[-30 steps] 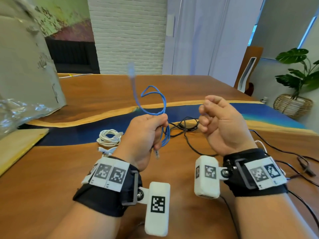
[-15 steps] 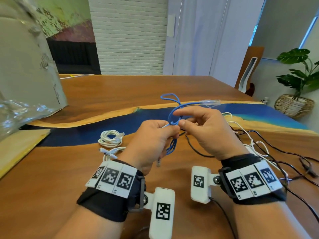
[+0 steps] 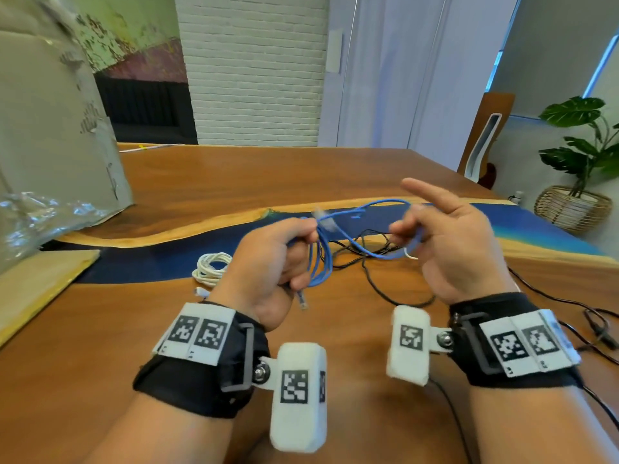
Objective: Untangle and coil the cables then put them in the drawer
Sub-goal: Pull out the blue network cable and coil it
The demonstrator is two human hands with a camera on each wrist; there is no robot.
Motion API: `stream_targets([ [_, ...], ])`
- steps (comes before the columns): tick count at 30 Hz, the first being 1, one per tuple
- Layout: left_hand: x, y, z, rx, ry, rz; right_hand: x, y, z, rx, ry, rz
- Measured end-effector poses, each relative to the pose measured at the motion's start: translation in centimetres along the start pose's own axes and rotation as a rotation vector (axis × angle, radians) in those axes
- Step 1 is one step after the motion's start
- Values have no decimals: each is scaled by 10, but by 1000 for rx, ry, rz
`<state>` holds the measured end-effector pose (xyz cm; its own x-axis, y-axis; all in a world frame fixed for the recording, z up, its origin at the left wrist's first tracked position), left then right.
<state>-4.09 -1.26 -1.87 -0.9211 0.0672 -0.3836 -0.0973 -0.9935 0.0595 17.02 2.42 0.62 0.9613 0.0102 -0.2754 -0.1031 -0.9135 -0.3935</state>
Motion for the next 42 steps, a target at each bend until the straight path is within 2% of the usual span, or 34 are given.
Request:
stream_targets([
  [2, 6, -2, 5, 2, 95, -15, 23, -8, 1, -88, -169, 148],
  [4, 5, -1, 7, 5, 208, -74, 37, -10, 3, -144, -209, 176],
  [6, 0, 3, 10, -4, 335, -157, 42, -12, 6, -147, -34, 114],
  [9, -5, 10, 21, -47, 470, -272, 30, -8, 12, -113, 456, -94],
  [11, -3, 11, 27, -80, 494, -275, 17, -3, 19, -145, 510, -224],
  [15, 3, 9, 29, -97, 539, -204, 8, 3, 20, -191, 423, -337],
  [17, 4, 6, 28, -87, 503, -165, 4, 6, 15, -209, 199, -342],
  [21, -4, 6, 17, -52, 354, -85, -11, 11, 4, -227, -305, -252],
  [25, -14, 9, 8, -26, 217, -63, -15, 8, 9, -248, -563, -140],
  [27, -18, 10, 5, -28, 140, -62, -16, 7, 13, -244, -555, -121],
  [31, -24, 10, -3, -32, 36, -56, -25, 7, 21, -237, -342, -138],
  [37, -28, 10, -8, -35, 4, -72, -41, 15, 33, -221, -2, -208],
  [42, -17, 6, -4, -80, 34, 23, -41, 21, 27, -323, -53, -311],
])
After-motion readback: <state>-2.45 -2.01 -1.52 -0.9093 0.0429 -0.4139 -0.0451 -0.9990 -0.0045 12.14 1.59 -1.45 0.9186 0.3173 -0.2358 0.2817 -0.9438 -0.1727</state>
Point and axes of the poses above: each hand's wrist, its own y-axis away from the middle knuckle, its own x-axis out of the back of the hand, z = x × y, the point moved 5 cm from there along -y, towards the middle knuckle, and after that the axes turned 5 degrees about x, right-handed, at the moved point
